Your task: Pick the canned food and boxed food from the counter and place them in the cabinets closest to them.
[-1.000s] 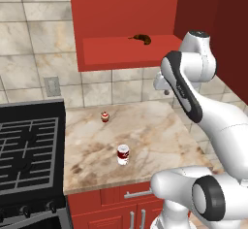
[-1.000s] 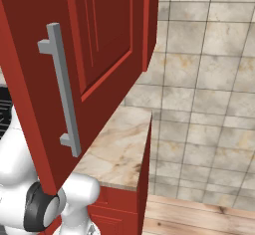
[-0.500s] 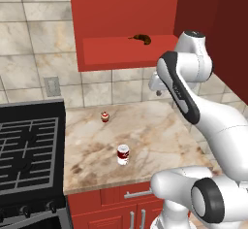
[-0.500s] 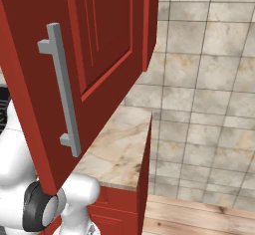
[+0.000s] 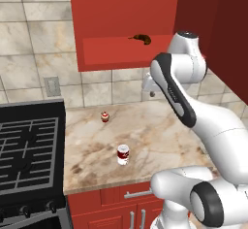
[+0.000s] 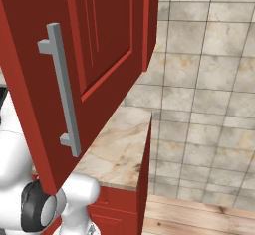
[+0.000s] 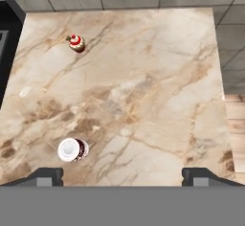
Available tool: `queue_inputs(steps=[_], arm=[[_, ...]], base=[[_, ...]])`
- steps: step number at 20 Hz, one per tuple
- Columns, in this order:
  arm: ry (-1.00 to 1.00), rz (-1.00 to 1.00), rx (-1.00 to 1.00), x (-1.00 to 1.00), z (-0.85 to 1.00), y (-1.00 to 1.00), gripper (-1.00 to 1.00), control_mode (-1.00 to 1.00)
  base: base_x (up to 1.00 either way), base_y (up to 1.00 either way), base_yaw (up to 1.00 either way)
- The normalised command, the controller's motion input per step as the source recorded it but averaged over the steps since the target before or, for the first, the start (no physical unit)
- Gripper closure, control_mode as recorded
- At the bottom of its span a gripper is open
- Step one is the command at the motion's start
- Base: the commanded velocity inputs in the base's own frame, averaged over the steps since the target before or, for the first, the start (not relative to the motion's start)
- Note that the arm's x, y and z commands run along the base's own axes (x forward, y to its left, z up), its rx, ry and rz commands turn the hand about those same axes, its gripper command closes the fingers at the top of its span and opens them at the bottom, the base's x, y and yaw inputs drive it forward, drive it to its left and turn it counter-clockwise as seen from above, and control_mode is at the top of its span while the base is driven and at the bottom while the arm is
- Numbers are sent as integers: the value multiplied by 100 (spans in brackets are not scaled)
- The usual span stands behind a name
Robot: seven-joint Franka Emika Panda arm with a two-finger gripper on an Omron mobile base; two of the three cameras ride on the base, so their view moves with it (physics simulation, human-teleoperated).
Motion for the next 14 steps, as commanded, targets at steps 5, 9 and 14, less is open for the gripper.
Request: queue_inputs(steps=[5,9,14], arm=[[0,0,0,-6,0,28,-100,-100],[0,0,2,-8,0,30,-100,-100],[1,0,4,-9,-2,29,-100,-100]], base=[[0,0,0],[0,0,0],[0,0,0]])
